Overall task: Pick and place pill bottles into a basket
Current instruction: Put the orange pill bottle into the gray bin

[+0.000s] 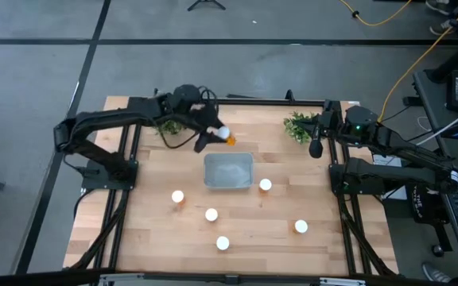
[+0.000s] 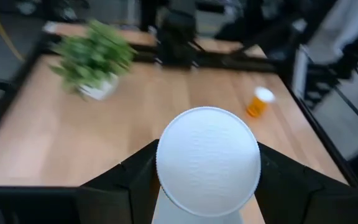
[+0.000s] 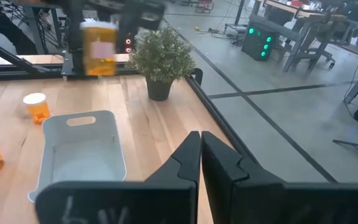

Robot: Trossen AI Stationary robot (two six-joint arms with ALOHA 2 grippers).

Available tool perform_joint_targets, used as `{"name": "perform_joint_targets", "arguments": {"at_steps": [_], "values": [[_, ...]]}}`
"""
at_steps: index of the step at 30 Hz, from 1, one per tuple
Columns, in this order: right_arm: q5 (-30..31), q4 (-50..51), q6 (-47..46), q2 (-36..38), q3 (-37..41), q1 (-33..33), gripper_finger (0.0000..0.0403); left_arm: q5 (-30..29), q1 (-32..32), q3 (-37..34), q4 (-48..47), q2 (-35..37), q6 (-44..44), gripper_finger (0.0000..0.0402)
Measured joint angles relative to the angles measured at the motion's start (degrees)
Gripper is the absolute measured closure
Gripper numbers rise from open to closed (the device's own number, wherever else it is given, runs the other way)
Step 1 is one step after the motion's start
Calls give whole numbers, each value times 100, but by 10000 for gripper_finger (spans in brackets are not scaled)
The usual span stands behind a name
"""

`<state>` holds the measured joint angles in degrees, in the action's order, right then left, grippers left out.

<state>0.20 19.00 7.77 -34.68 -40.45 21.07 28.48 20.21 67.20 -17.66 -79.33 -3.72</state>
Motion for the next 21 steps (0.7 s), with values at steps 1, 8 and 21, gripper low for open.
{"name": "perform_joint_targets", "arguments": {"at_steps": [1,8,21], "values": [[-2,-2,0,4,0,-15,384,-4,-81,0,-128,29,-35,191],[-5,6,5,4,0,-65,384,-92,-488,0,-735,118,-202,191],[-43,13,327,4,0,-65,384,-1624,-866,0,-1216,66,120,191]]}}
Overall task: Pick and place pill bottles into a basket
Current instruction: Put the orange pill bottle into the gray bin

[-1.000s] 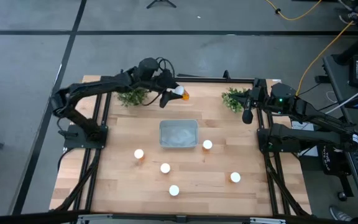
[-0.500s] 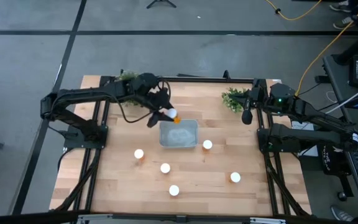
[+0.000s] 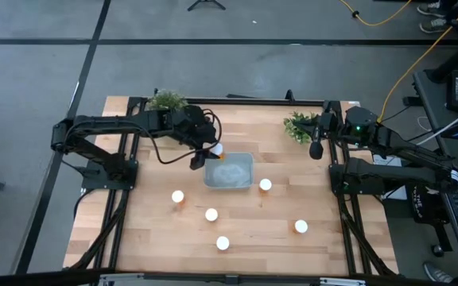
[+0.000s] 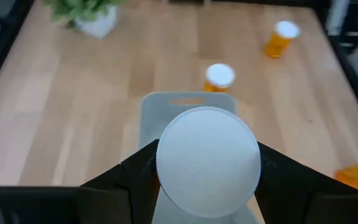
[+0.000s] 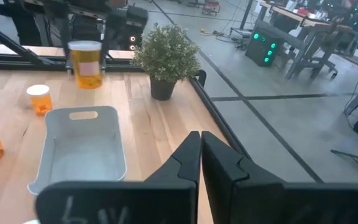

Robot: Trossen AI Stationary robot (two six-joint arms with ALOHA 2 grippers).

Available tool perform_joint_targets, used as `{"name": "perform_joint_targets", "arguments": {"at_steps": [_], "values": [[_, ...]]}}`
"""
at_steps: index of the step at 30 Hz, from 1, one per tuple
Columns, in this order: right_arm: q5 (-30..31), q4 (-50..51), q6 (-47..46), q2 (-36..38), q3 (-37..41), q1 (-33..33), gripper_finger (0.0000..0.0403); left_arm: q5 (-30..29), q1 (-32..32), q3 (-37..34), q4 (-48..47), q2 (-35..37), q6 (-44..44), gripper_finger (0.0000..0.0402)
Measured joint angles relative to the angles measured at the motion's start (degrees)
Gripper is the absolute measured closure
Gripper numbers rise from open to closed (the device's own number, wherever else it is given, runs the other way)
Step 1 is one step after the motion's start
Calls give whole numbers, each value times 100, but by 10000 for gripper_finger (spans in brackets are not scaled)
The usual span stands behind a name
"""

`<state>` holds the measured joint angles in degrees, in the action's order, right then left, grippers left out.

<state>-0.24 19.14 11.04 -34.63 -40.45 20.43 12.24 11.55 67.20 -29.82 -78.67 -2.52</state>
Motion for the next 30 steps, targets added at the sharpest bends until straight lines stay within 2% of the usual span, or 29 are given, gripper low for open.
{"name": "perform_joint_targets", "arguments": {"at_steps": [6,30], "values": [[-236,2,156,-2,0,0,384,-386,-25,-21,-125,-178,126,191],[-316,2,150,-13,0,2,384,-316,-411,-20,14,-1929,115,191]]}}
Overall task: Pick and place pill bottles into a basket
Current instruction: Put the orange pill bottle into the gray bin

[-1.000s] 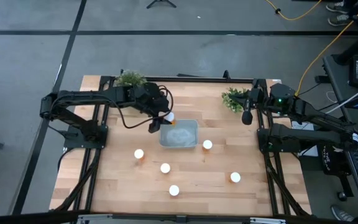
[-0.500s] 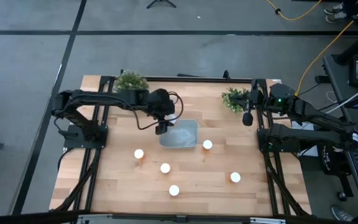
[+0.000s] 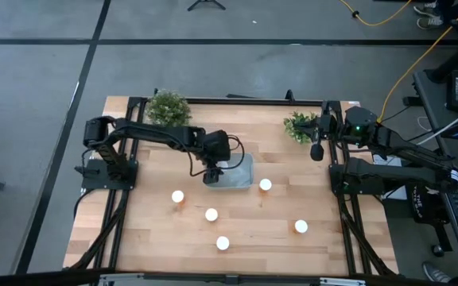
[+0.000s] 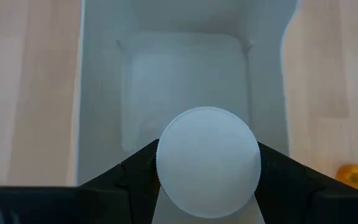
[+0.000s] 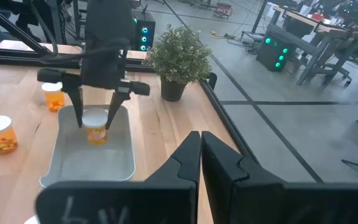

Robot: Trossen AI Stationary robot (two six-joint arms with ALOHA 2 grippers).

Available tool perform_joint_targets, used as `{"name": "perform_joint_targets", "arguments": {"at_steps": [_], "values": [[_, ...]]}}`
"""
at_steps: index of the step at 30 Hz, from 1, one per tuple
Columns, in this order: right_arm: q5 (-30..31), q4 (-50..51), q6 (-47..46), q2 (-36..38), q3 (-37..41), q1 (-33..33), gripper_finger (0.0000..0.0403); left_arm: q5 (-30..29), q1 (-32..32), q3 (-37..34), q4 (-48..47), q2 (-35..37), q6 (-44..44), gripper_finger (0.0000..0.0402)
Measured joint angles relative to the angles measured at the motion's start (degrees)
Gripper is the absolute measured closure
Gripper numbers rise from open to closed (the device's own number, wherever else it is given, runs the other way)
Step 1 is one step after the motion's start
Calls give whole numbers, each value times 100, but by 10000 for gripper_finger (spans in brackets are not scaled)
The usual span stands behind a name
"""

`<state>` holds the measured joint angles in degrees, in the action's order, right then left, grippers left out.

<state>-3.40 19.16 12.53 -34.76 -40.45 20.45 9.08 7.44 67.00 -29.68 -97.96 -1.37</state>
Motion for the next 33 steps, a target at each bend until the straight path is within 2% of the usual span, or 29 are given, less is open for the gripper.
{"name": "perform_joint_targets", "arguments": {"at_steps": [11,24,33], "values": [[-129,2,0,0,0,-1,384,-42,106,0,143,-144,155,190],[-131,78,9,1,0,0,384,-68,323,0,130,-144,381,130],[-133,357,29,2,0,0,384,-61,343,222,214,67,318,121]]}}
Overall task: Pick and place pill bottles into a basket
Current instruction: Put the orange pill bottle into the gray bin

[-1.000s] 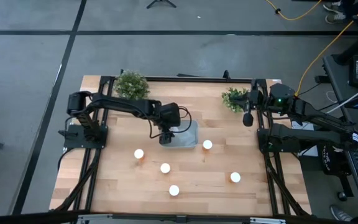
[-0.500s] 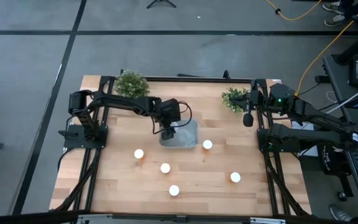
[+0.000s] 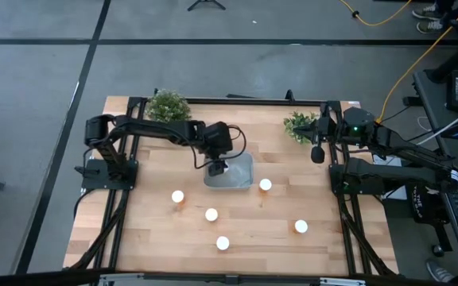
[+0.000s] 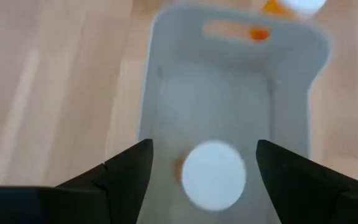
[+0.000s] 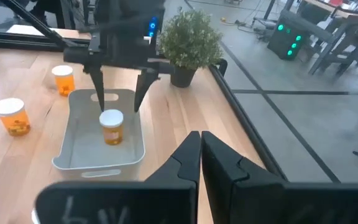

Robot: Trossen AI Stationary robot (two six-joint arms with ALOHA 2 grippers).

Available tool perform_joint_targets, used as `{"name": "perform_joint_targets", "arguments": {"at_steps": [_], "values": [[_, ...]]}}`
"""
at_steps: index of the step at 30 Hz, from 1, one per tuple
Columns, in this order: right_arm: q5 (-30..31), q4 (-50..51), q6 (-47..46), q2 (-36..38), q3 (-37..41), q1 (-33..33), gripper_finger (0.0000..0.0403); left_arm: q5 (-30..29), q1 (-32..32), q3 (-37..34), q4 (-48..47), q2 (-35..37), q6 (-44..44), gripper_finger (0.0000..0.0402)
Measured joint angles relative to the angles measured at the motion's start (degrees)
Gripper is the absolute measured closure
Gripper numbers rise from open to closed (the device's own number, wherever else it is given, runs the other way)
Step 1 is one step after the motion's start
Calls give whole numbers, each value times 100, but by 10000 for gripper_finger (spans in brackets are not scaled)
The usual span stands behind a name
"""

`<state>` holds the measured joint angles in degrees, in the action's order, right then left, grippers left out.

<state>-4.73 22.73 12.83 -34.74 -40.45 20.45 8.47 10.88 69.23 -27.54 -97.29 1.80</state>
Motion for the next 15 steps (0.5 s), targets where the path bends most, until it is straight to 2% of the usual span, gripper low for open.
{"name": "perform_joint_targets", "arguments": {"at_steps": [8,15], "values": [[-4,-10,173,0,0,-1,384,203,26,711,307,196,-4,121],[-157,-18,200,0,0,-2,384,1160,66,1240,914,188,2,121]]}}
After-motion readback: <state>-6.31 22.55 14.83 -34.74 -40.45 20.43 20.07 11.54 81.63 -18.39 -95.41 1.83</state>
